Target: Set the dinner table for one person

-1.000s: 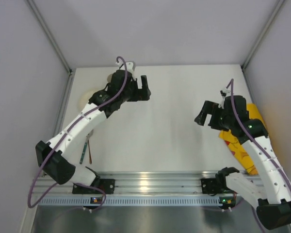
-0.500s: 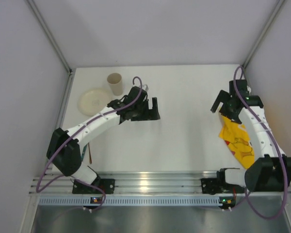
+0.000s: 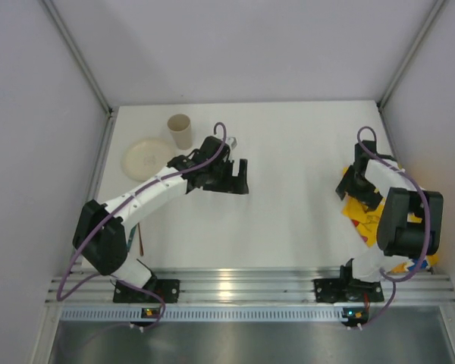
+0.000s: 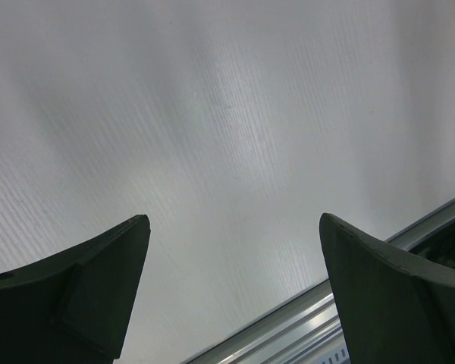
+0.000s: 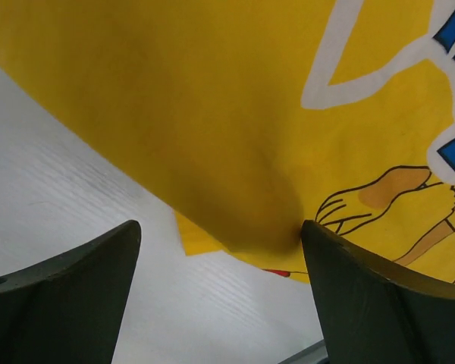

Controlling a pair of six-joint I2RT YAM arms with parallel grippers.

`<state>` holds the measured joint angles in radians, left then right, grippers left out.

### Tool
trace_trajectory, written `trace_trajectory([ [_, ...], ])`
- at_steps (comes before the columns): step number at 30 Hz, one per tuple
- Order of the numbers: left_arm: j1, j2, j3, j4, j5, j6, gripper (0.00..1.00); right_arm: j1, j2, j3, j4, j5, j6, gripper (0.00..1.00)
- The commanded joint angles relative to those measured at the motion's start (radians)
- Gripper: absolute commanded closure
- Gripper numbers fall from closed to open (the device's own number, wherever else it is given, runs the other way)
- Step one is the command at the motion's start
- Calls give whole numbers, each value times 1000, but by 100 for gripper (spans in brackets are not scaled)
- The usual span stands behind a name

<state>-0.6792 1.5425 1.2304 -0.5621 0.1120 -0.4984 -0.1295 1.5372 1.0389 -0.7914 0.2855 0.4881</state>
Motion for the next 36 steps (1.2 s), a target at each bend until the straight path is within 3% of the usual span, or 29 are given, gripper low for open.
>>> trace_trajectory([
  [1,4,-47,11,-10,3,17,2,1,93,-42,105,14,-14,32],
  [2,4,-47,11,-10,3,17,2,1,93,-42,106,14,-17,32],
  [3,4,-61,-6,1,3,8,2,1,103,-33,104,27,-20,49],
  [5,4,-73,-26,17,11,0,1,1,112,-24,95,38,-34,61],
  [6,4,-79,-35,27,23,-8,2,1,110,-14,86,53,-36,73],
  [9,1,-55,-42,70,63,-11,1,1,77,32,48,60,-51,85],
  [11,0,-21,-16,93,83,-12,1,1,28,50,0,55,-55,86],
  [15,-40,156,153,108,100,-3,1,1,-69,72,-61,12,-54,100],
  [20,-123,446,401,119,158,-11,1,-1,-141,87,-121,-62,-52,100],
  [27,-235,824,925,59,210,-75,1,-5,-150,59,-164,-66,-46,100],
  [30,-261,904,972,77,209,-142,1,-7,-152,36,-170,-74,-55,100],
  [36,-284,955,873,258,294,-250,8,-19,-192,18,-187,-57,-92,100],
])
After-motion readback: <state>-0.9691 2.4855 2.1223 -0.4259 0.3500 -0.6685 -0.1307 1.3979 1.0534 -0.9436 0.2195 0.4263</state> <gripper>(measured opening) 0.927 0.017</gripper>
